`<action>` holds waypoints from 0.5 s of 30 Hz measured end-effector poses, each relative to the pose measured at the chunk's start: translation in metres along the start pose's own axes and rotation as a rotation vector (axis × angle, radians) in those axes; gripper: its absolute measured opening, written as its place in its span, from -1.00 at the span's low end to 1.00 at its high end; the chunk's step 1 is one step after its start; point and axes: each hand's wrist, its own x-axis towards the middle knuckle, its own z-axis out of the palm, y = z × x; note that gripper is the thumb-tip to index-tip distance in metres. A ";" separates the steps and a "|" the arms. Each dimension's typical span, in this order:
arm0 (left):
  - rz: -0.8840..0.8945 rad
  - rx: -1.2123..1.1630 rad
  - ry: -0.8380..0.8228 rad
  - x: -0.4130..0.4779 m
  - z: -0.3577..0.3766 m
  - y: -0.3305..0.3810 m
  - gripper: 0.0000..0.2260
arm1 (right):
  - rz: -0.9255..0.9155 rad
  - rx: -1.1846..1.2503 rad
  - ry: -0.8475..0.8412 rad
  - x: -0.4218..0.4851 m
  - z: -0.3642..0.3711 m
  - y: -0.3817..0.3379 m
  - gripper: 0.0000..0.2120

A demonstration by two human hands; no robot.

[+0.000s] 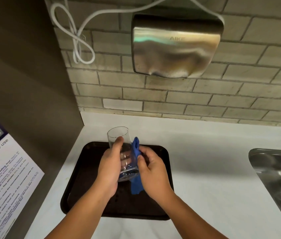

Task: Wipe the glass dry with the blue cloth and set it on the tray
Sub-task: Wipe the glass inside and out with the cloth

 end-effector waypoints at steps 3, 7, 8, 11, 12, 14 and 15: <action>0.042 0.018 0.030 0.001 0.000 0.005 -0.54 | -0.060 0.006 0.044 -0.002 0.002 -0.005 -0.69; 0.061 0.055 0.053 -0.003 0.002 0.003 -0.43 | 0.047 0.121 0.033 0.001 0.002 -0.006 -0.70; 0.058 0.056 0.056 -0.004 0.001 0.002 -0.43 | 0.067 0.154 0.018 0.001 0.002 -0.006 -0.69; 0.063 0.067 0.075 -0.005 0.001 0.001 -0.51 | 0.020 0.183 0.022 -0.003 -0.001 -0.008 -0.66; 0.080 0.078 0.077 -0.006 0.001 0.000 -0.54 | 0.001 0.204 0.025 -0.004 -0.002 -0.008 -0.68; 0.097 0.094 0.068 -0.009 0.003 -0.001 -0.52 | 0.001 0.279 0.035 -0.005 -0.005 -0.007 -0.70; 0.091 0.087 0.063 -0.011 0.004 -0.002 -0.48 | 0.028 0.326 0.045 -0.004 -0.005 -0.006 -0.70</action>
